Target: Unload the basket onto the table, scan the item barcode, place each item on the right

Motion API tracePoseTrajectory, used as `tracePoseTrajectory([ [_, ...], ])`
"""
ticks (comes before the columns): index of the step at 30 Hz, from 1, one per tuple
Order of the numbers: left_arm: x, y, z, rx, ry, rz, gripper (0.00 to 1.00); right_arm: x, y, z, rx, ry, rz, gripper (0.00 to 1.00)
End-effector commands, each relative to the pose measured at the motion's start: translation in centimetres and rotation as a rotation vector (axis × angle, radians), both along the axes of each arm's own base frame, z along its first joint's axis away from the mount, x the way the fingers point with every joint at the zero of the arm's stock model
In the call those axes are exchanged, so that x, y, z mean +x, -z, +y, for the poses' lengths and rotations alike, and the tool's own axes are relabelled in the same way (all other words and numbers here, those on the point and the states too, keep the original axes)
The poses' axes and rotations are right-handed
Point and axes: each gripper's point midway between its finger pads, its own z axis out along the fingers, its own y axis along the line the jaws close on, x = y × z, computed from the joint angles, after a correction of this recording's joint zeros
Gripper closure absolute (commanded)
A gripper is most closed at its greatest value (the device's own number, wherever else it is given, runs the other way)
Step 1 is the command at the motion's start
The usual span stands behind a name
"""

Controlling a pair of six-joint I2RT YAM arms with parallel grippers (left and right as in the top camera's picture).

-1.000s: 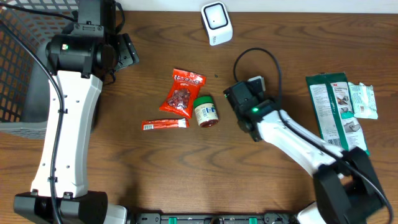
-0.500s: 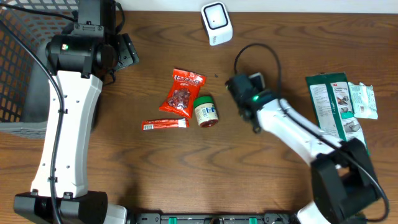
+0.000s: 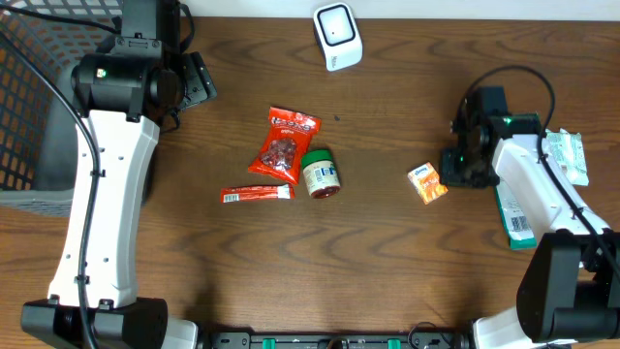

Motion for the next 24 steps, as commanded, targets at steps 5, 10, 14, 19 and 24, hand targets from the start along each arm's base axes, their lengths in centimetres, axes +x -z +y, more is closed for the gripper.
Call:
tracePoseTrajectory([
  [5,-0.3,-0.9,0.3,0.009,-0.002,-0.022,0.16,-3.0,4.1,2.7,0.126,-0.017,0.067,0.99],
  [10,-0.3,-0.9,0.3,0.009,-0.002,-0.022,0.16,-1.9,5.3,3.8,0.129,-0.057,-0.014,0.99],
  [14,-0.3,-0.9,0.3,0.009,-0.002,-0.022,0.16,-0.2,4.9,5.3,0.140,-0.100,-0.089,0.99],
  [19,-0.3,-0.9,0.3,0.009,-0.002,-0.022,0.16,0.3,3.5,8.1,0.278,-0.144,-0.106,0.93],
  [24,-0.3,-0.9,0.3,0.009,-0.002,-0.023,0.16,1.9,-1.1,9.3,0.353,-0.171,-0.132,0.73],
])
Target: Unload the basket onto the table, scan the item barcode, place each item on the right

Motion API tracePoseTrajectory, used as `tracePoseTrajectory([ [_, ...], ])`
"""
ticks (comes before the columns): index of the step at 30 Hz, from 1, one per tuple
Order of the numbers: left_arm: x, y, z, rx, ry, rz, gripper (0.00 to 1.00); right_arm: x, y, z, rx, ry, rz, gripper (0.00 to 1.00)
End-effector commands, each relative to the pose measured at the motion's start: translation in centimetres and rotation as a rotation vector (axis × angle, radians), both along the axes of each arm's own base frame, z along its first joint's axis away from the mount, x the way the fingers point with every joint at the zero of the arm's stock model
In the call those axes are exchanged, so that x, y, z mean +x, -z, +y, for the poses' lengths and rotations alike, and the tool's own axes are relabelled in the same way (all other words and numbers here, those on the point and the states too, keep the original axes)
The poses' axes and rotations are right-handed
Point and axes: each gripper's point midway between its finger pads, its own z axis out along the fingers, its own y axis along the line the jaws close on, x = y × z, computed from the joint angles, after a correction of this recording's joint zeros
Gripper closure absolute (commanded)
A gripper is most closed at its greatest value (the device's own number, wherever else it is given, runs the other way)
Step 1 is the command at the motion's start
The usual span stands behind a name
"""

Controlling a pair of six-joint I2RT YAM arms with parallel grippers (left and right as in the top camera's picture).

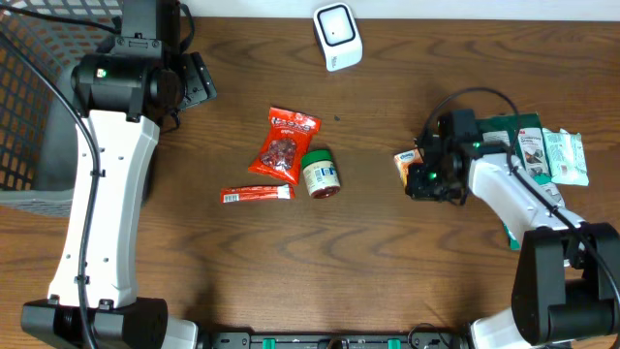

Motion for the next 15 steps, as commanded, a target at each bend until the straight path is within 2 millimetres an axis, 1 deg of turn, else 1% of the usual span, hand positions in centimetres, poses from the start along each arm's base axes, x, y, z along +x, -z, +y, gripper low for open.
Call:
tracePoseTrajectory([
  [1,-0.3,-0.9,0.3,0.009,-0.002,-0.022,0.16,3.4,-4.8,1.6,0.079,-0.055,-0.117,0.67],
  [2,-0.3,-0.9,0.3,0.009,-0.002,-0.022,0.16,3.9,-5.4,1.3,0.064,-0.058,-0.132,0.60],
  [4,-0.3,-0.9,0.3,0.009,-0.002,-0.023,0.16,4.8,-6.2,0.1,0.018,-0.037,-0.158,0.50],
  [6,-0.3,-0.9,0.3,0.009,-0.002,-0.023,0.16,5.5,-6.6,-0.6,0.008,-0.028,-0.182,0.49],
  [9,-0.3,-0.9,0.3,0.009,-0.002,-0.023,0.16,5.9,-6.2,-1.7,-0.007,-0.050,-0.196,0.45],
  [11,-0.3,-0.9,0.3,0.009,-0.002,-0.023,0.16,5.9,-5.7,-2.4,-0.008,-0.046,-0.183,0.45],
  [15,-0.3,-0.9,0.3,0.009,-0.002,-0.023,0.16,6.0,-4.3,-3.1,0.012,-0.059,-0.153,0.51],
])
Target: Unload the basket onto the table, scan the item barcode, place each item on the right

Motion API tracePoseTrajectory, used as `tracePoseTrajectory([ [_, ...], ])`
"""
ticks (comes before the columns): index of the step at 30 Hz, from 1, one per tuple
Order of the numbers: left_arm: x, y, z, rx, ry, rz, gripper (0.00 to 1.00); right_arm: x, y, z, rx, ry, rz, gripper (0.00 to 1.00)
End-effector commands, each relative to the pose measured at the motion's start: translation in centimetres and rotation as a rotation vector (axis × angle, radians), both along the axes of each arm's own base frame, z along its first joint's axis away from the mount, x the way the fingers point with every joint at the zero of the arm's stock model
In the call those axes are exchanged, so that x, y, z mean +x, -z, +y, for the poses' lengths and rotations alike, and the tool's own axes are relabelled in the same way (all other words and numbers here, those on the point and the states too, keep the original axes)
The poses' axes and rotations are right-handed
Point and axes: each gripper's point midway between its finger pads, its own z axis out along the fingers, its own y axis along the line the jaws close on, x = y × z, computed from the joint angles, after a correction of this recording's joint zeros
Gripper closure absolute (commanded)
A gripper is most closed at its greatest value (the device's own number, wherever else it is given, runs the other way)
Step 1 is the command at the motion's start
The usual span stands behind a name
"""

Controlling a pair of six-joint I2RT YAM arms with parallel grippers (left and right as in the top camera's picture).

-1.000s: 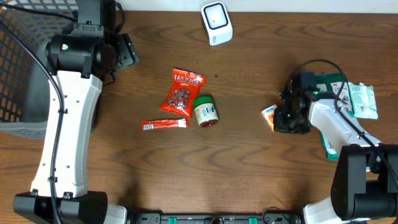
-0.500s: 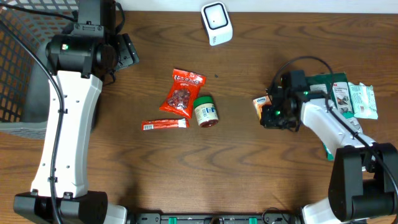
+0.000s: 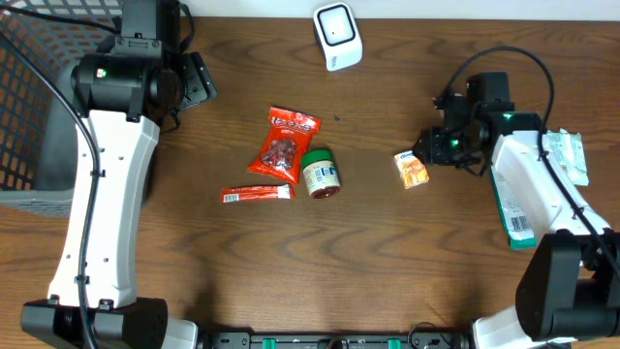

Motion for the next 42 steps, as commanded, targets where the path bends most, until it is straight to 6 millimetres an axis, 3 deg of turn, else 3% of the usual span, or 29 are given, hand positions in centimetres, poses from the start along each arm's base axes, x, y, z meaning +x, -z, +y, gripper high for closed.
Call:
tracePoseTrajectory([
  [1,-0.3,-0.9,0.3,0.009,-0.002,-0.022,0.16,0.1,1.6,-0.4,0.016,-0.058,0.022,0.52],
  [8,-0.3,-0.9,0.3,0.009,-0.002,-0.023,0.16,0.1,4.6,-0.3,0.043,-0.079,0.083,0.65],
  [15,-0.3,-0.9,0.3,0.009,-0.002,-0.022,0.16,0.0,8.2,-0.1,0.055,-0.081,0.152,0.66],
  [20,-0.3,-0.9,0.3,0.009,-0.002,-0.022,0.16,-0.2,9.5,0.1,0.068,-0.083,0.182,0.82],
  [21,-0.3,-0.9,0.3,0.009,-0.002,-0.023,0.16,-0.2,9.4,0.3,0.083,-0.085,0.180,0.89],
  [24,-0.3,-0.9,0.3,0.009,-0.002,-0.023,0.16,0.4,7.6,1.6,0.162,-0.104,0.139,0.99],
  [27,-0.3,-0.9,0.3,0.009,-0.002,-0.022,0.16,1.1,5.6,1.4,0.135,-0.106,0.081,0.99],
  [33,-0.3,-0.9,0.3,0.009,-0.002,-0.022,0.16,1.7,2.0,0.1,-0.147,-0.067,-0.028,0.99],
  [42,-0.3,-0.9,0.3,0.009,-0.002,-0.022,0.16,0.6,0.5,0.2,-0.739,0.155,-0.179,0.99],
])
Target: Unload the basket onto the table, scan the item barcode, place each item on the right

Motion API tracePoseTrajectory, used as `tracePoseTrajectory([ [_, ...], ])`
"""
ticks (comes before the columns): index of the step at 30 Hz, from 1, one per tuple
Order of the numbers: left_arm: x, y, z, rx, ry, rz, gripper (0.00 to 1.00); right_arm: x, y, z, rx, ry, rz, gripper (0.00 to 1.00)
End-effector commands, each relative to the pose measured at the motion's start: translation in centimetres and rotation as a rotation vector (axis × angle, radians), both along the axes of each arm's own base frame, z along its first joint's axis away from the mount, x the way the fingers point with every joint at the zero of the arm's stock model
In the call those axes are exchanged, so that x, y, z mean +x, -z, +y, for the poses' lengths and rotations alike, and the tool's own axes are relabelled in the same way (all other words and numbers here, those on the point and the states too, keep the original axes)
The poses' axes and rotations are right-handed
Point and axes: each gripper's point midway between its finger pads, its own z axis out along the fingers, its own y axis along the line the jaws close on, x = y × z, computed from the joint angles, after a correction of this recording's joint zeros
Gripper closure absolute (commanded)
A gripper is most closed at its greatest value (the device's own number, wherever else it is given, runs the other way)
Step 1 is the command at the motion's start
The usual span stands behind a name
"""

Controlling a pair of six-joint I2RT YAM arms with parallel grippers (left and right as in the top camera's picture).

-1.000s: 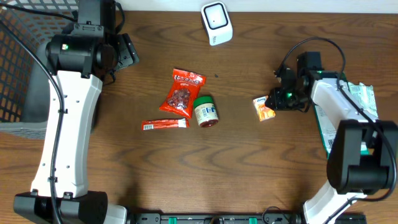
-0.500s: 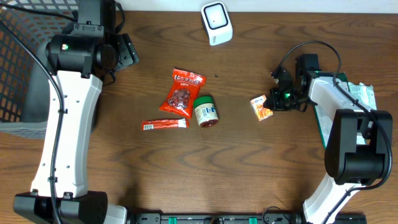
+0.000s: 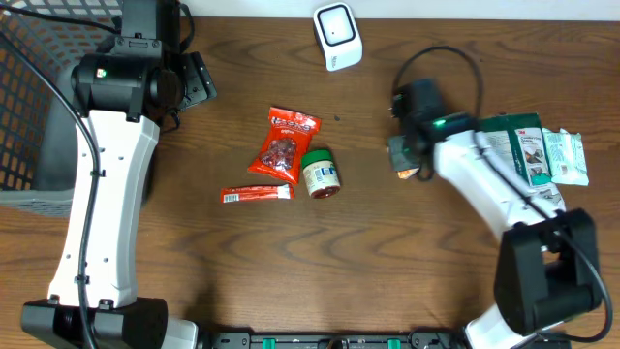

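Note:
A white barcode scanner [image 3: 336, 36] stands at the table's far edge. A small orange packet [image 3: 407, 174] lies right of centre and only its lower edge shows. My right gripper [image 3: 402, 155] hangs directly over it, with the wrist hiding the fingers, so a grip cannot be made out. Beside the basket at the far left my left gripper [image 3: 199, 82] stays raised, away from every item; its fingers are too dark to read.
A red snack bag [image 3: 283, 145], a green-lidded jar [image 3: 320, 174] and a red stick packet [image 3: 256, 194] lie mid-table. A green box [image 3: 518, 145] and a white-green pouch [image 3: 564, 157] sit at the right. A wire basket [image 3: 29, 107] fills the left edge.
My right gripper was up and to the right of the orange packet; now it sits over the packet's top. The packet is in about the same spot. The left arm has not moved.
The orange packet first lay further right with my right gripper just beside it. Then the gripper was against it and the packet lay further left. Afterwards the gripper stood off to the right, and now it covers the packet from above.

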Motion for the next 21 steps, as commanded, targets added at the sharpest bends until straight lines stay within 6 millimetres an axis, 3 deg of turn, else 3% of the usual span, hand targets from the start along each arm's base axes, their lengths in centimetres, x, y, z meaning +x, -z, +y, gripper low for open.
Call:
tracePoseTrajectory([
  [1,-0.3,-0.9,0.3,0.009,-0.002,-0.023,0.16,-0.2,-1.9,-3.0,-0.354,0.221,-0.206,0.99],
  [6,-0.3,-0.9,0.3,0.009,-0.002,-0.023,0.16,-1.4,-2.6,-1.8,-0.516,0.234,-0.340,0.99],
  [10,-0.3,-0.9,0.3,0.009,-0.002,-0.023,0.16,-1.8,-1.1,-0.4,-0.536,0.188,-0.340,0.99],
  [21,-0.3,-0.9,0.3,0.009,-0.002,-0.023,0.16,-1.7,2.5,0.2,-0.545,0.162,-0.285,0.99],
])
